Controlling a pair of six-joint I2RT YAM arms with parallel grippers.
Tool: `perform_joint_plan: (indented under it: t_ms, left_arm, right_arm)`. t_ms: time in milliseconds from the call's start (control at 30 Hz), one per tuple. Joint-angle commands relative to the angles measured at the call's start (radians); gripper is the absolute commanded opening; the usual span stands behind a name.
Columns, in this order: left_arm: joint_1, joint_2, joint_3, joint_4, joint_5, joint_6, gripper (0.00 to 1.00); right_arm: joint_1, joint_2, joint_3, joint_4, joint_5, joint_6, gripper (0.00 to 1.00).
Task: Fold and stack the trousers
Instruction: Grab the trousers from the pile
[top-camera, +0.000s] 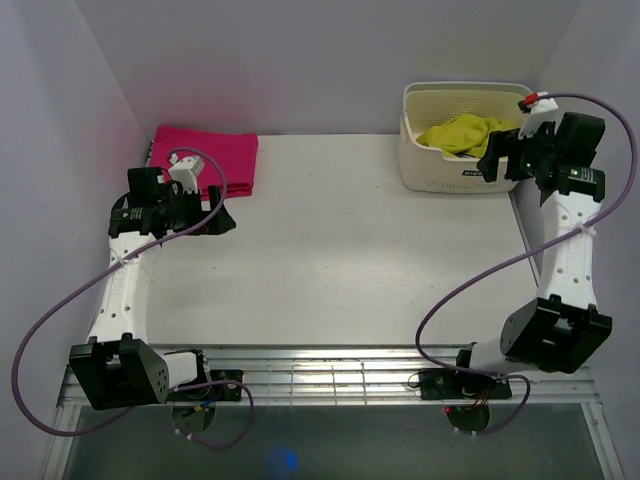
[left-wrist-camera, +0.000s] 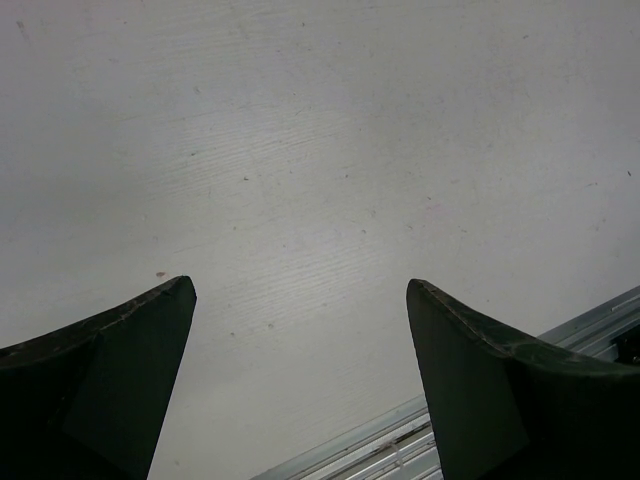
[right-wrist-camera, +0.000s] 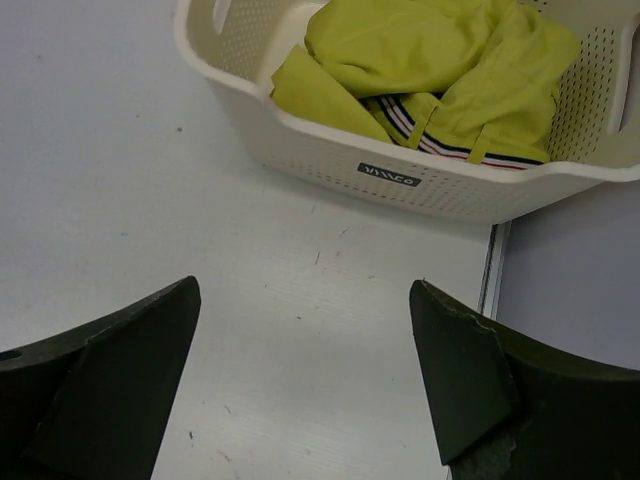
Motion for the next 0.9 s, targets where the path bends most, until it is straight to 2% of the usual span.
perform_joint_plan:
  t_ms: [0,67,233,367,567,867]
  left_arm:
    - [0.003,-0.006,0.047,-0.031,0.020,-0.016,0.98]
    - [0.005,-0.013,0.034,-0.034,0.020,-0.022,0.98]
    - [0.003,-0.033,0.001,-0.042,0.009,-0.021,0.98]
    - [0.005,-0.047,-0.039,-0.040,-0.002,-0.024,0.98]
    - [0.003,-0.059,-0.067,-0.037,-0.020,-0.025,0.98]
    - [0.003,-0.058,-0.087,-0.029,-0.034,-0.031,0.98]
  right_arm:
    - [0.012,0.150,0.142,0.164,0.055,0.124,0.90]
    - [0.015,0.235,0.230,0.172,0.081,0.162,0.90]
    - [0.024,0.537,0.585,0.166,0.105,0.238,0.90]
    - [0.041,0.736,0.779,0.190,0.147,0.261,0.90]
    - [0.065,0.801,0.708,0.370,0.253,0.255,0.90]
    - [0.090,0.941,0.723,0.341,0.476,0.233,0.90]
